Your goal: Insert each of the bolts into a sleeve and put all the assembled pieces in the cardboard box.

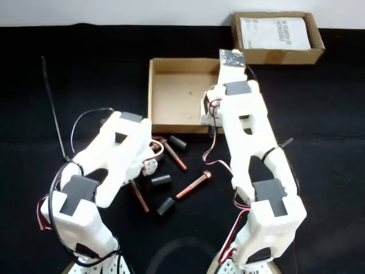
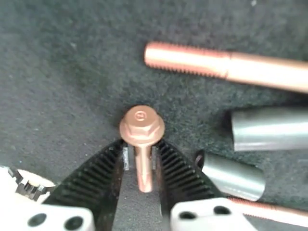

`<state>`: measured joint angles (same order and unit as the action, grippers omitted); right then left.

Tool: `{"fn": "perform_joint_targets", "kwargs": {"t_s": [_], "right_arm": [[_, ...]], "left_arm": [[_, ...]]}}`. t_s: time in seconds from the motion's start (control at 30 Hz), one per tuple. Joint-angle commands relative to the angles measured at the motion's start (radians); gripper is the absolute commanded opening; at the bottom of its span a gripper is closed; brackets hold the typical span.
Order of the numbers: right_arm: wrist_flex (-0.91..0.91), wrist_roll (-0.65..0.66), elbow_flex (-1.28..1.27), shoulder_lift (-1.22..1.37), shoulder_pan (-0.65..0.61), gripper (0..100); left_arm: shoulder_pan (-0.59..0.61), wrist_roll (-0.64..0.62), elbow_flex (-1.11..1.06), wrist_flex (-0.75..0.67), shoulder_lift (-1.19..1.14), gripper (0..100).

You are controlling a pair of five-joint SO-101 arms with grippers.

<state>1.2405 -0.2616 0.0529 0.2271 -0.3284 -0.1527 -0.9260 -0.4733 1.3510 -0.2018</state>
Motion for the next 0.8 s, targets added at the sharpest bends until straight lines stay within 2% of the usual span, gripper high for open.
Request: {"fn": "perform_joint_targets", "kwargs": {"t_s": [0.0,0.2,0.47,0.67,0.77], "right_arm": [[-0.013,0.008,-0.002,-0.005,0.01,0.7],[-0.012,0.009,-0.002,-0.008,0.019,0.7],[0.061,0.012,0.007,-0.019,-0.004,0.7],[0.185,0.014,0.03,-0.096,-0.062,0.7],[0.203,0.074,0.024,-0.206,-0.096,0.7]], "left_arm": [[0.007,-0.009,0.073,0.005,0.002,0],[0.007,0.003,0.156,0.005,0.002,1],[0.007,0.247,0.271,0.068,0.002,1],[0.007,0.322,0.282,0.087,0.042,1],[0.007,0.382,0.28,0.092,0.145,1]]}}
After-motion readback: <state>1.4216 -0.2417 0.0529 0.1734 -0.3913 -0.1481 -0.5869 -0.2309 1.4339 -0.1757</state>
